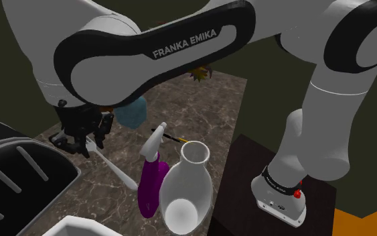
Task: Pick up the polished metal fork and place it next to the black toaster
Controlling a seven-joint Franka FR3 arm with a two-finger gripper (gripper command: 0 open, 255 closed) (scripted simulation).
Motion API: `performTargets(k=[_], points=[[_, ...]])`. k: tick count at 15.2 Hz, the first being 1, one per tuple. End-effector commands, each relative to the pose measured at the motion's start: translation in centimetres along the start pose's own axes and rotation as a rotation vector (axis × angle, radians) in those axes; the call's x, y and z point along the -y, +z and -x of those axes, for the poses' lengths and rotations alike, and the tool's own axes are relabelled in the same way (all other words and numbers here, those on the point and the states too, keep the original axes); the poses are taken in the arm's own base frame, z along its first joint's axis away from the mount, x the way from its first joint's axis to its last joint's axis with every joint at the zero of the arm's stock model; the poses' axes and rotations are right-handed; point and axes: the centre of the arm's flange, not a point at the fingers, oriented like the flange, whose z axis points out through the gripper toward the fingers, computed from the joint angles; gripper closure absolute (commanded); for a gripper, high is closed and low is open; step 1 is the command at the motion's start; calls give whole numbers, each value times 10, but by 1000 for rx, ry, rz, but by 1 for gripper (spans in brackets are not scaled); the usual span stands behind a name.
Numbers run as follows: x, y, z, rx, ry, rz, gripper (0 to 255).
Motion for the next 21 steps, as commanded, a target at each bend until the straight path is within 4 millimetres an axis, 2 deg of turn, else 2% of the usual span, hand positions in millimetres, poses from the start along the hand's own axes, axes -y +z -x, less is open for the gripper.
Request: performTargets(k=[1,11,19,20,21], points=[[-1,10,1,0,0,0,255],[-2,64,4,0,0,0,255],[-2,64,4,0,0,0,255],[-3,63,1,-1,0,-1,0],[-5,64,-2,-1,0,-1,0]])
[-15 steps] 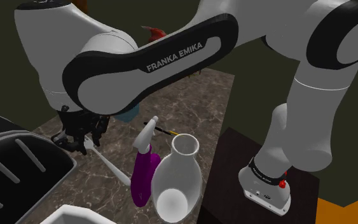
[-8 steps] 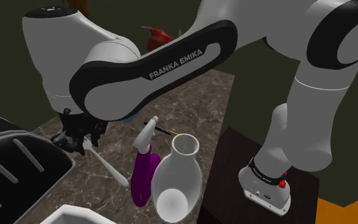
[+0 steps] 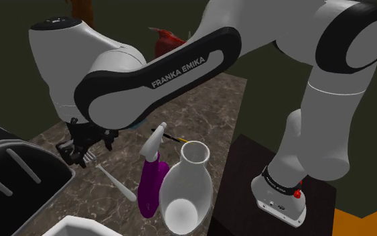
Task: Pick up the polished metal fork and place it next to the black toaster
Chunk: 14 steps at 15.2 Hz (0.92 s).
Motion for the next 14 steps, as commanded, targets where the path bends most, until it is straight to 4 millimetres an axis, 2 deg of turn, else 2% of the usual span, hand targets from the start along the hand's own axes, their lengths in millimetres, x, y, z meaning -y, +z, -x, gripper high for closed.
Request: performTargets(k=[1,3,4,8,14], points=[[2,12,3,23,-9,10,0],[2,10,5,23,-9,10,0],[7,15,10,24,-9,11,0],[7,-35,9,24,-9,11,0],[7,-35,9,24,-9,11,0]])
